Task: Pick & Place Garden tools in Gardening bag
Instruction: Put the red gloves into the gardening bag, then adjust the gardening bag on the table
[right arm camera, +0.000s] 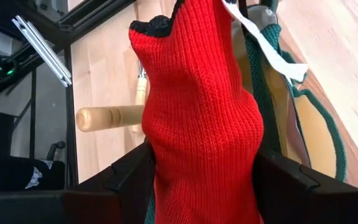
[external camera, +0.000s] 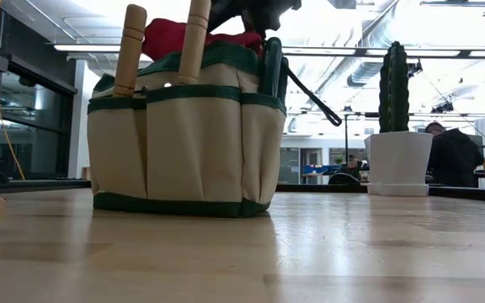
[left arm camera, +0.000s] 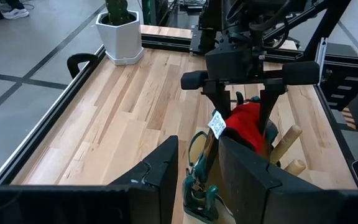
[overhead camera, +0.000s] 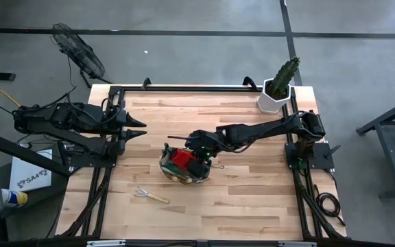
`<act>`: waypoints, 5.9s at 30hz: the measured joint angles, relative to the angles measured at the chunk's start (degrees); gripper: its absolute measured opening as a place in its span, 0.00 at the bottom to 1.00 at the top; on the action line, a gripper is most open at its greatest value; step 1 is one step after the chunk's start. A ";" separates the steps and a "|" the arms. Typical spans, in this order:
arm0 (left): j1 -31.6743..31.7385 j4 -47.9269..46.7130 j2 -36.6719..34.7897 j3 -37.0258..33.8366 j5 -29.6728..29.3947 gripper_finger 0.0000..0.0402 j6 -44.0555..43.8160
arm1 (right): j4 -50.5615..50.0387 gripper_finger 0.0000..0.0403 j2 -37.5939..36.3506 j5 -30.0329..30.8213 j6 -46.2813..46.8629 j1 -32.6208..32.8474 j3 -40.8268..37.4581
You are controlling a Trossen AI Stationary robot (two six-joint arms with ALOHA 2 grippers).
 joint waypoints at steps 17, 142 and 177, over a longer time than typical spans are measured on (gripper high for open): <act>0.00 -0.49 0.00 -0.02 1.11 0.28 -1.09 | -5.06 0.67 -0.02 -2.05 -1.18 -1.08 0.00; 34.12 59.54 34.18 -42.82 43.67 0.00 10.78 | 50.18 0.01 7.22 33.20 34.54 22.64 -32.67; 34.10 56.10 36.83 -42.77 63.11 0.00 8.94 | 32.61 0.01 10.29 38.87 52.07 17.83 -29.27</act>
